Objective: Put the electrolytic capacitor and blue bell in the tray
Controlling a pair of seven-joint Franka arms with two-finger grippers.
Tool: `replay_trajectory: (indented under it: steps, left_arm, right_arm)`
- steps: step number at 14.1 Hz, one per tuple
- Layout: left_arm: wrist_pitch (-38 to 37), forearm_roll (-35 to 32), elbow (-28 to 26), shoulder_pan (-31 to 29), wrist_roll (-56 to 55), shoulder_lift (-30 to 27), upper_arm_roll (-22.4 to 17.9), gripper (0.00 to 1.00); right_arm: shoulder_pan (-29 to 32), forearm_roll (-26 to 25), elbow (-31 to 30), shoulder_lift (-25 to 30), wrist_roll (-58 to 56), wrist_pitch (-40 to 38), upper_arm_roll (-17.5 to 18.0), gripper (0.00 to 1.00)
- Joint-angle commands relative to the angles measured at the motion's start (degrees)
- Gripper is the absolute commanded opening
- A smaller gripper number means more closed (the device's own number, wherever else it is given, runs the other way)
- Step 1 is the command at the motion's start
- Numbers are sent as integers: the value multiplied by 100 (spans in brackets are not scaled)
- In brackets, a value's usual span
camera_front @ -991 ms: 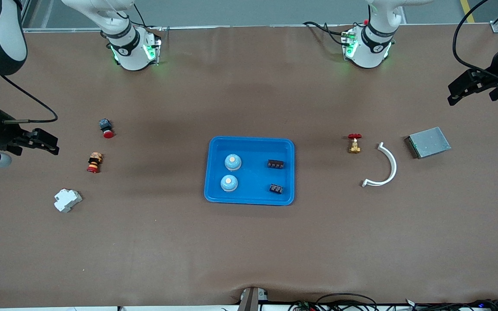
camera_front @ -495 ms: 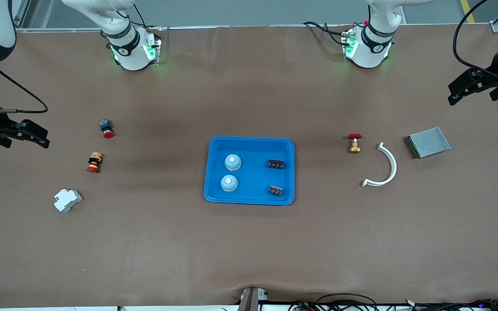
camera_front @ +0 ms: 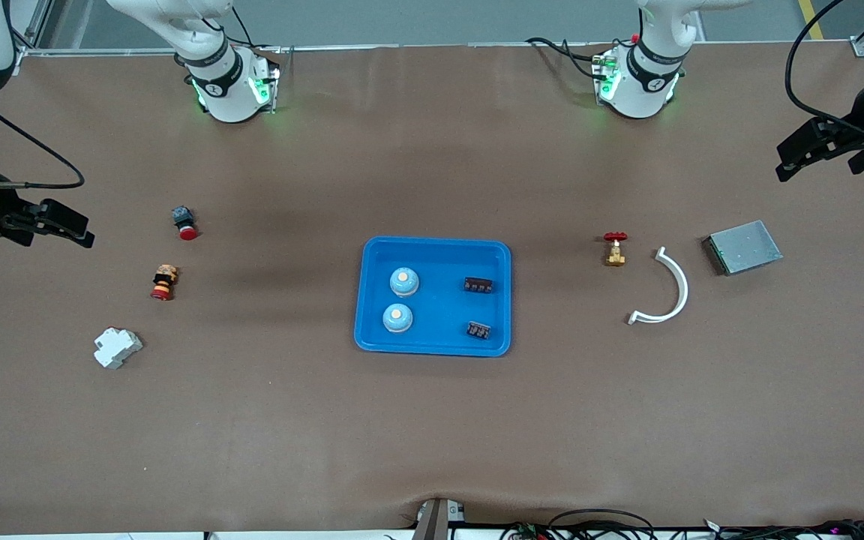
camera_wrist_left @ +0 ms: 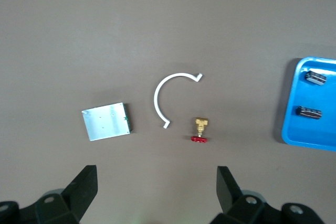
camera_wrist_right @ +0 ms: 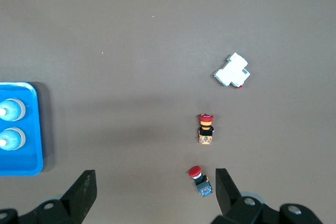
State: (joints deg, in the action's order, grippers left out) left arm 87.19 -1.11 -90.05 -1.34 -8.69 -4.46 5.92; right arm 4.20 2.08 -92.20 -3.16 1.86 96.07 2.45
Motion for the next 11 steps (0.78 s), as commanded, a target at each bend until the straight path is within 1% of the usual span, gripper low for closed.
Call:
replay_trajectory:
  steps: [1, 3, 5, 11]
  left_arm:
    - [-96, 164, 93, -41, 104, -73, -20, 100]
    - [-123, 155, 102, -33, 95, -81, -20, 100]
    - [-219, 128, 181, -33, 95, -73, -3, 100]
    - [-298, 164, 181, -24, 104, -64, 6, 100]
  right_arm:
    - [11, 100, -131, 193, 113, -79, -43, 100]
    - [11, 100, -131, 201, 148, -140, -131, 100]
    - [11, 100, -131, 210, 165, -193, -140, 100]
    - [11, 100, -140, 272, 218, -202, -149, 100]
